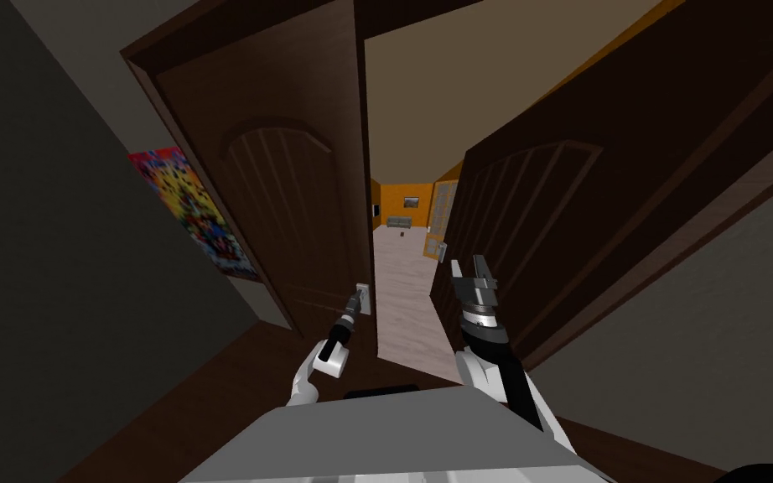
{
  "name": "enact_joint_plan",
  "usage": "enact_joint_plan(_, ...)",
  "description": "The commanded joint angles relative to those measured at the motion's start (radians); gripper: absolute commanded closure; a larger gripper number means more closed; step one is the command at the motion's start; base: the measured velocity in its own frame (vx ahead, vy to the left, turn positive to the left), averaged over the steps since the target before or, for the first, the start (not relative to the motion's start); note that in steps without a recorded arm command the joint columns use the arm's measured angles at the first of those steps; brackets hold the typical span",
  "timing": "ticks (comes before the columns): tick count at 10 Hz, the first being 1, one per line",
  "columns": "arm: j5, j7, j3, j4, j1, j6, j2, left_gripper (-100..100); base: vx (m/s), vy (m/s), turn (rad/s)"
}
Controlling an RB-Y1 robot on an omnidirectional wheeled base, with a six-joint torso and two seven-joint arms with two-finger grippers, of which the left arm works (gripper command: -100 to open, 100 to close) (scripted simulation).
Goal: Push the door open
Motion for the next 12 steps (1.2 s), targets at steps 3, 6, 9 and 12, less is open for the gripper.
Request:
enact_joint_plan(3,0.004,-0.009,0.036,0.008,-0.016,-0.008,0.001,100,0.148,-0.089,0.036)
enact_joint_plan(6,0.007,-0.017,0.064,0.02,-0.025,-0.009,0.0,100,0.165,-0.097,0.047)
enact_joint_plan(9,0.011,-0.026,0.098,0.035,-0.035,-0.01,-0.002,100,0.119,-0.096,0.056)
enact_joint_plan(12,0.015,-0.036,0.134,0.051,-0.047,-0.011,-0.005,100,0.131,-0.111,0.072)
